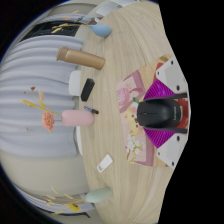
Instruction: Arrange mouse
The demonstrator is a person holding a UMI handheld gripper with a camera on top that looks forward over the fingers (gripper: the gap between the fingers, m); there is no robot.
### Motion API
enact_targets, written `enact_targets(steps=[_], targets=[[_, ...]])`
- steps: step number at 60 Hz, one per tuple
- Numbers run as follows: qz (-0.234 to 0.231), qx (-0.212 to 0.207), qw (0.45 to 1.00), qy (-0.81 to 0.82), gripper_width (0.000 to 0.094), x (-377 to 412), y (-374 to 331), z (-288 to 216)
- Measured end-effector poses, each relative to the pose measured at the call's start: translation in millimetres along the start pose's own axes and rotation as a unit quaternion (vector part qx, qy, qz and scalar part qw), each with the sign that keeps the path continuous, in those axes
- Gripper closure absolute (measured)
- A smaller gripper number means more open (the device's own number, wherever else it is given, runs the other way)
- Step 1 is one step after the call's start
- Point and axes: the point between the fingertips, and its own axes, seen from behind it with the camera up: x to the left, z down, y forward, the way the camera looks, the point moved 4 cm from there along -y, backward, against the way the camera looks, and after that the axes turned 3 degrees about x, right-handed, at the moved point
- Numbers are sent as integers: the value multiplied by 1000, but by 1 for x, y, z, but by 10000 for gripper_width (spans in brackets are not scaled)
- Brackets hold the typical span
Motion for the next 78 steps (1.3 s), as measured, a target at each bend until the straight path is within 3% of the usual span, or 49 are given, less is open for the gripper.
enact_targets(steps=[4,6,8,10,12,28,50,64,78], targets=[[-3,-3,1000,10,501,0,1,0],[1,0,1000,11,375,0,2,0],[13,0,1000,8,165,-4,0,-1],[22,-4,1000,2,75,-5,-4,-5],[23,-8,1000,-5,105,-4,-8,-9],[1,-41,999,-8,81,41,-137,-15],[-32,-30,999,2,83,114,-330,93],[-27,-24,999,-15,84,129,-379,145],[-14,-30,999,-19,86,125,-394,150]])
